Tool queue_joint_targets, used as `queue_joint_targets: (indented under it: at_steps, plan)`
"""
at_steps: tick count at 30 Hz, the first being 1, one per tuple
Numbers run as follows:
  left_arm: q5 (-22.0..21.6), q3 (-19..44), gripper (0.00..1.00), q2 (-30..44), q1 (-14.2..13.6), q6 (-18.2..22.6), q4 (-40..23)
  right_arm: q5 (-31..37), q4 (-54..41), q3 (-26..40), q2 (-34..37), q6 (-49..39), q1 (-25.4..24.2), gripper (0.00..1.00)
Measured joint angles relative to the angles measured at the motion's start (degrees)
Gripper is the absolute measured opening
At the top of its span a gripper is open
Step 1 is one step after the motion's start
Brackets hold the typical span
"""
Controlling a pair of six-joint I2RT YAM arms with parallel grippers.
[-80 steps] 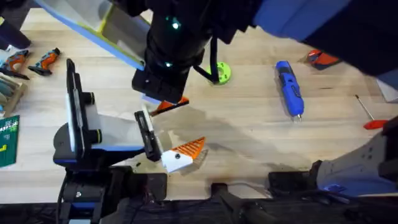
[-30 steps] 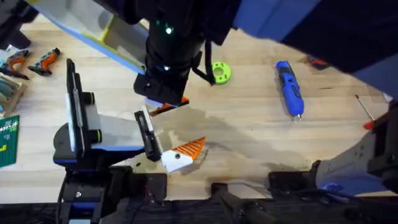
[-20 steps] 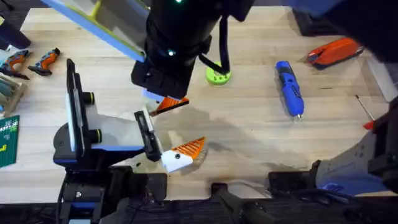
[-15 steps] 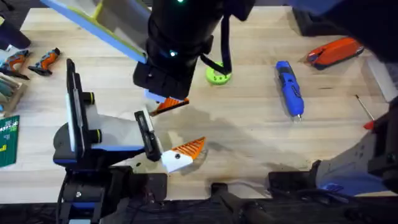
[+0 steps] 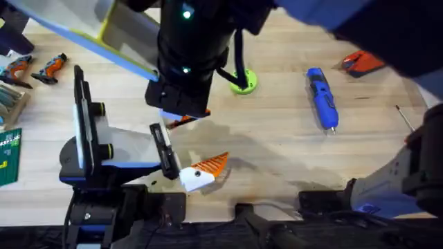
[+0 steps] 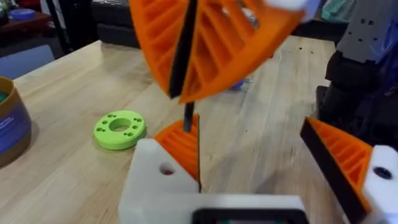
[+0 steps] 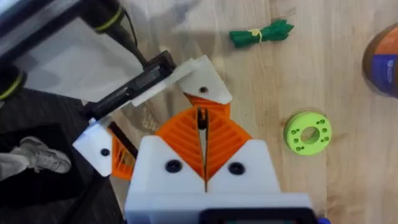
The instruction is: Pick up the gripper from the table and insert it into the empty holder that is missing its gripper. Then pick up a screw, insert it into the mounting hole, and use the screwdriver to tighten it. Finally, clean up the table by picking up the vegetable and placing it into the bucket.
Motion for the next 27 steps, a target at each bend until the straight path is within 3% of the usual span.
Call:
queue_joint_targets:
  at_steps: [27]
  plan:
    - [0.0,0.0,0.985,0.0,0.0,0.0,0.0,0.0,0.9,0.0,3.0,-0.5,0.0,0.006]
